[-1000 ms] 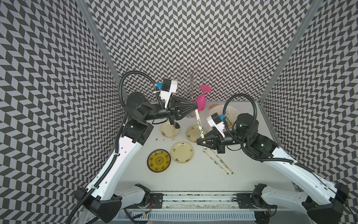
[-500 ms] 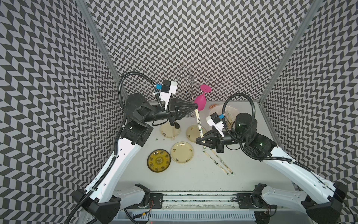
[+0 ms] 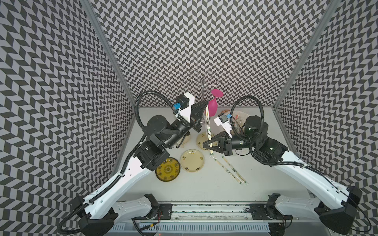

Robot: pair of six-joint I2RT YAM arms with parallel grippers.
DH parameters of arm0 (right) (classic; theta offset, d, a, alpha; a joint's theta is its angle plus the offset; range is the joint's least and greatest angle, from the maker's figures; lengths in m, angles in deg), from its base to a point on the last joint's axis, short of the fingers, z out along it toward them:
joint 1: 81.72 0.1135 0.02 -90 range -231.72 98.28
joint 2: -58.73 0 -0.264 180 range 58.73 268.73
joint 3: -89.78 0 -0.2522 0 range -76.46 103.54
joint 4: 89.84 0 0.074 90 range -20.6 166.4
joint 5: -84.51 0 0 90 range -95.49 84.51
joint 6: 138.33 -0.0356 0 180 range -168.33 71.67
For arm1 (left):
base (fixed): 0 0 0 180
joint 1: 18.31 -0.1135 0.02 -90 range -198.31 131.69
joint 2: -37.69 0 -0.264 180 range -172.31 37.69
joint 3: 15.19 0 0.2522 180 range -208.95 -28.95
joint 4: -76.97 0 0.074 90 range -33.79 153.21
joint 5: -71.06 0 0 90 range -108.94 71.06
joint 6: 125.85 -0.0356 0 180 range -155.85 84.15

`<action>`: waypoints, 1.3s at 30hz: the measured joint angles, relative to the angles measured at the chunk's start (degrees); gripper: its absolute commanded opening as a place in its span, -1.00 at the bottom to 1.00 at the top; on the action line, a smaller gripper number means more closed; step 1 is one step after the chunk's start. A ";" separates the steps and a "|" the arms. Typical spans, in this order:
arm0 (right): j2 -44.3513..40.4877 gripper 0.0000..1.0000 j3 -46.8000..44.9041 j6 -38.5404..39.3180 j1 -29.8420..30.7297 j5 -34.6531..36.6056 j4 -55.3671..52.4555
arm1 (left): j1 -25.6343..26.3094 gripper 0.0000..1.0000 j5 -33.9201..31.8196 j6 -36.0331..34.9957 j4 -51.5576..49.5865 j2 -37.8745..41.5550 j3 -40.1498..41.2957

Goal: Remove the packaging of disposable chopsticks
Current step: Remove the packet bag from the disposable chopsticks.

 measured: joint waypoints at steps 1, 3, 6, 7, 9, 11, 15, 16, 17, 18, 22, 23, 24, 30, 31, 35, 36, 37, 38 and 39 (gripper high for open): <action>0.02 -1.00 0.24 -0.74 0.04 0.07 -0.15 | 1.18 -1.00 -2.99 -1.29 0.15 -0.24 0.04; 0.13 -1.00 1.20 -1.99 0.11 0.72 -0.79 | 3.19 -1.00 -8.00 -3.39 1.07 -0.50 0.13; 0.28 -1.00 4.09 -3.19 0.72 1.88 -3.69 | 5.27 -1.00 -13.55 -5.22 3.13 -0.24 1.07; 0.33 -1.00 5.29 -3.65 0.92 2.05 -4.74 | 5.62 -1.00 -15.06 -5.77 3.74 0.02 1.44; 0.70 -1.00 8.35 -4.13 0.76 4.76 -4.15 | 6.88 -1.00 -15.67 -5.99 2.40 0.87 2.75; 0.87 -1.00 11.21 -4.13 -0.24 6.95 -4.83 | 8.52 -1.00 -16.26 -5.66 2.19 1.33 4.02; 2.14 -1.00 16.00 -4.20 -2.05 10.38 0.24 | 10.91 -1.00 -16.28 -4.79 -2.38 1.84 7.13; 2.16 -1.00 16.24 -4.35 -2.16 10.54 1.77 | 11.13 -1.00 -16.22 -4.44 -3.48 1.81 7.82; 2.16 -1.00 16.15 -4.44 -2.19 10.71 2.73 | 11.30 -1.00 -16.15 -4.20 -4.37 1.84 8.22; 2.16 -1.00 15.93 -4.50 -2.23 10.71 3.48 | 11.32 -1.00 -15.96 -4.02 -5.20 1.88 8.41; 2.19 -1.00 13.92 -4.28 -2.23 10.78 4.35 | 11.37 -1.00 -15.74 -3.56 -6.14 3.69 8.41; 2.14 -1.00 13.11 -4.09 -2.25 10.75 4.35 | 11.23 -1.00 -15.58 -3.48 -6.01 4.57 8.41; 2.12 -1.00 12.22 -3.91 -2.27 10.71 4.28 | 10.99 -1.00 -15.19 -3.32 -5.77 5.68 8.41; 1.11 -1.00 9.42 -1.11 -2.32 10.51 2.84 | 6.73 0.25 -9.51 -2.45 -5.66 9.01 5.03; 0.76 -1.00 9.33 -0.33 -2.36 10.49 2.45 | 5.75 0.42 -7.85 -2.16 -5.77 9.18 4.28; -1.42 -1.00 9.27 4.85 -2.40 10.51 -0.07 | 2.58 0.56 -2.64 -1.27 -7.61 9.97 1.62; -2.08 -1.00 9.25 6.80 -2.40 10.60 -1.03 | 1.86 0.55 -1.22 -1.14 -8.79 9.77 0.04; -2.64 -1.00 9.16 8.76 -2.40 10.71 -1.97 | 1.20 0.56 0.44 -0.96 -10.16 9.33 -2.03; -3.10 -1.00 8.92 10.40 -2.40 10.69 -2.71 | 0.59 0.55 2.19 -0.72 -11.45 8.72 -4.35; -3.65 -1.00 8.50 12.46 -2.40 10.67 -3.54 | 0.00 0.54 4.17 -0.37 -12.87 7.74 -7.34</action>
